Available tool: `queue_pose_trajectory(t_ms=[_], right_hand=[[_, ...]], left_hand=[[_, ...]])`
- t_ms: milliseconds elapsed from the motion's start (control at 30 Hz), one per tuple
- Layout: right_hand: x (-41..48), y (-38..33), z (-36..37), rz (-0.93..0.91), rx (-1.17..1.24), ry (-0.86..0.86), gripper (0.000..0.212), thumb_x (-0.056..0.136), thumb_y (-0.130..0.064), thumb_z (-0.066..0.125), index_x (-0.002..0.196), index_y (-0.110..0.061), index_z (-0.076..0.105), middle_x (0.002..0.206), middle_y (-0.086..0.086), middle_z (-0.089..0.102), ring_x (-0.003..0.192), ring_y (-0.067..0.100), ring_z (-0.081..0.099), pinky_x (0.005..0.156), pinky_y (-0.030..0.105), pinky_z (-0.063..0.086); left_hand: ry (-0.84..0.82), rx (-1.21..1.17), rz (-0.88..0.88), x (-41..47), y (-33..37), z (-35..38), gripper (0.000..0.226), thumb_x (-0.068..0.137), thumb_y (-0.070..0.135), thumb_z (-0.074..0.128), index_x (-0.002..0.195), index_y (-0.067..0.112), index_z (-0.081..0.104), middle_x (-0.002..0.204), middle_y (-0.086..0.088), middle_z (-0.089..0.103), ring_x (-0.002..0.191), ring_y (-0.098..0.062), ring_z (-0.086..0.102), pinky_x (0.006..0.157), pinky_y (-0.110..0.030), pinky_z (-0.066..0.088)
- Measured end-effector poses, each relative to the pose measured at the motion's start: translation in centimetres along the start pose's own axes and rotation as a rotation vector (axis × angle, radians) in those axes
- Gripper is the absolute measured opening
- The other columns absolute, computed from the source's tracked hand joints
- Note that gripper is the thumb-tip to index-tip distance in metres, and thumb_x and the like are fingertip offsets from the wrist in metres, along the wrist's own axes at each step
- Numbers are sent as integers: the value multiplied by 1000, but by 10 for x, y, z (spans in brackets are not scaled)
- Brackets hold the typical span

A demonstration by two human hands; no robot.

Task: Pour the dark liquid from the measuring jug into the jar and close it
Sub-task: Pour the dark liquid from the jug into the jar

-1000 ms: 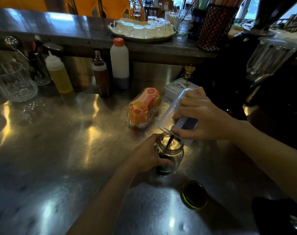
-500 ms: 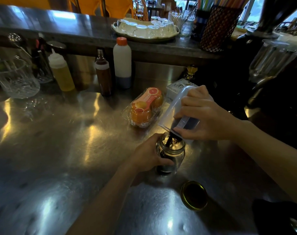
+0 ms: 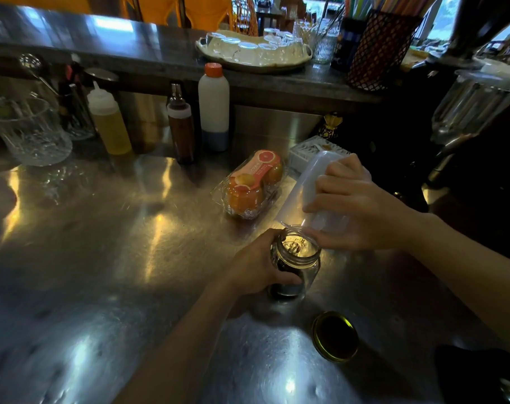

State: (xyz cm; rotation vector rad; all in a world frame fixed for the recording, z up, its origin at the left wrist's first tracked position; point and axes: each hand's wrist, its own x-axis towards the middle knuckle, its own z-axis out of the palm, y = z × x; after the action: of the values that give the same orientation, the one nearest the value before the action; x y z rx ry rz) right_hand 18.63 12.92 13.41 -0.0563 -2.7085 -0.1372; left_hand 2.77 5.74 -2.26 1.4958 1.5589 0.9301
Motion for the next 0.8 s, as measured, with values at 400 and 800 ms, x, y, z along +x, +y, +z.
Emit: queue_pose_trajectory(t_ms=[400, 800], right_hand=[[-4, -5, 2, -25, 3, 25, 25, 71, -28, 76, 78, -6, 67, 68, 5, 57, 76, 17, 41, 77, 33, 29], [-11, -13, 1, -95, -8, 43, 24, 76, -30, 68, 78, -6, 68, 64, 5, 59, 73, 17, 41, 76, 34, 31]], left_hand=[[-19, -68, -4, -3, 3, 0, 89, 60, 23, 90, 133, 24, 41, 132, 1, 58, 120, -12, 54, 105, -41, 44], [-25, 8, 0, -4, -2, -1, 85, 57, 38, 88, 127, 36, 41, 102, 33, 53, 96, 21, 50, 79, -3, 41]])
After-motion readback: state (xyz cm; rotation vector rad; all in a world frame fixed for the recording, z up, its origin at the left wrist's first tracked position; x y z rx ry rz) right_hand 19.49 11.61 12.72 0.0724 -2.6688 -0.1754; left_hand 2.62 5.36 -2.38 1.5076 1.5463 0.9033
